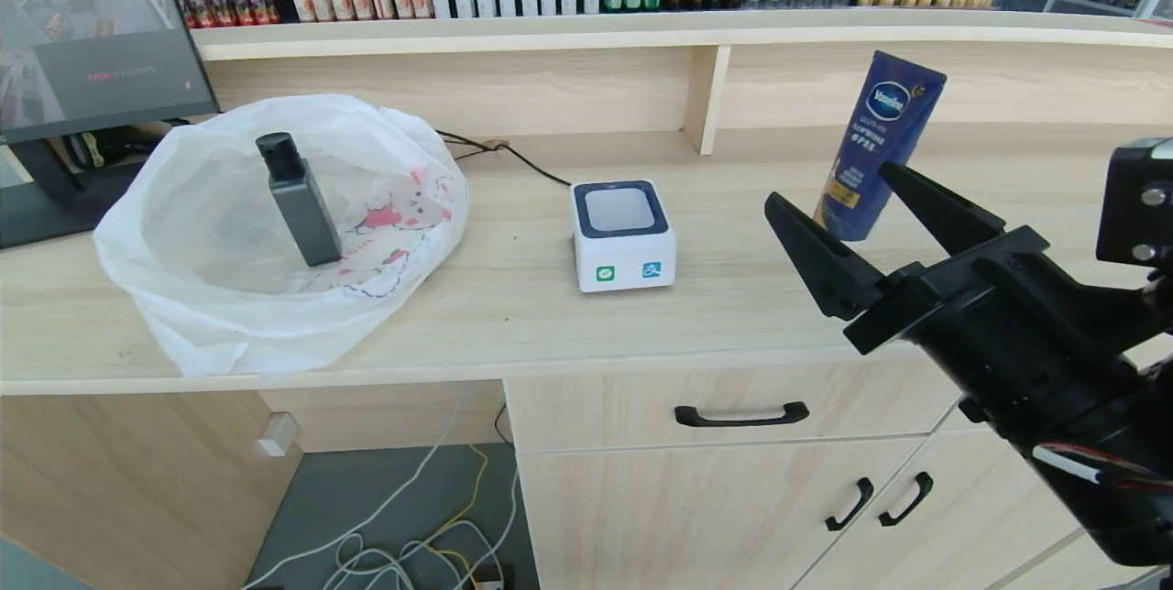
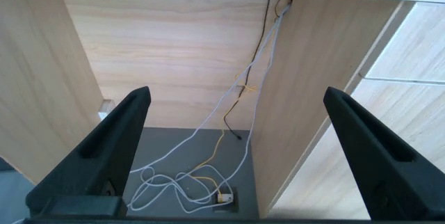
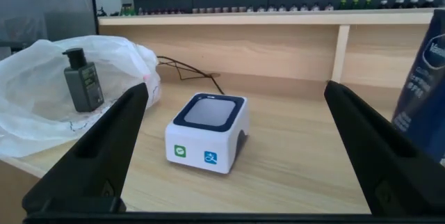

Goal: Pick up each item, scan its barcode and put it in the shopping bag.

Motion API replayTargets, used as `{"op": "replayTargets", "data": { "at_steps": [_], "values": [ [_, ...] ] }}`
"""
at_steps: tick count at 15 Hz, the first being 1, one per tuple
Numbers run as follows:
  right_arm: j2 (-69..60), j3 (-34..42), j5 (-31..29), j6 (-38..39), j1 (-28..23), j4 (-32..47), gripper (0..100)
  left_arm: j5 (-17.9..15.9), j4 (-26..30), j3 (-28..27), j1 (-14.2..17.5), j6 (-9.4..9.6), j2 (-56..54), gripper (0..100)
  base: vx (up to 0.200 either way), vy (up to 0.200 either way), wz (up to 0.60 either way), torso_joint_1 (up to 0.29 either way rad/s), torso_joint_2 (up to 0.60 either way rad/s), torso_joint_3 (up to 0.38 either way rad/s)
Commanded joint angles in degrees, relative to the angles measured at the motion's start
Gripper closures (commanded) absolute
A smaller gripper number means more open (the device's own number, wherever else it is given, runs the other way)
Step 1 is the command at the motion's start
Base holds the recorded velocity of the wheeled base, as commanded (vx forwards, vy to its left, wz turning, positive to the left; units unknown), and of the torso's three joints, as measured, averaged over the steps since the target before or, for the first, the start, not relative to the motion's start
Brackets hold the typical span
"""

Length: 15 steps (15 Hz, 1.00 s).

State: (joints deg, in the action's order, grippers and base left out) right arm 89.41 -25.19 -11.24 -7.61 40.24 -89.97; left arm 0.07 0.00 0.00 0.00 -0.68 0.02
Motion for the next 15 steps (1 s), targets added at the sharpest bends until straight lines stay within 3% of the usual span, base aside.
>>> {"op": "replayTargets", "data": {
  "at_steps": [1,5,15],
  "values": [
    [-0.5,0.4,0.0,0.0,0.1,0.0,0,0.0,0.0,0.0,0.0,-0.02,0.0,0,0.0,-0.2,0.0,0.007,0.01,-0.002],
    [-0.5,0.8,0.1,0.0,0.0,0.0,0,0.0,0.0,0.0,0.0,-0.02,0.0,0,0.0,-0.2,0.0,0.001,0.01,0.004],
    [-0.8,1.6,0.1,0.0,0.0,0.0,0,0.0,0.0,0.0,0.0,0.33,0.0,0,0.0,0.0,0.0,0.0,0.0,0.0]
  ]
}}
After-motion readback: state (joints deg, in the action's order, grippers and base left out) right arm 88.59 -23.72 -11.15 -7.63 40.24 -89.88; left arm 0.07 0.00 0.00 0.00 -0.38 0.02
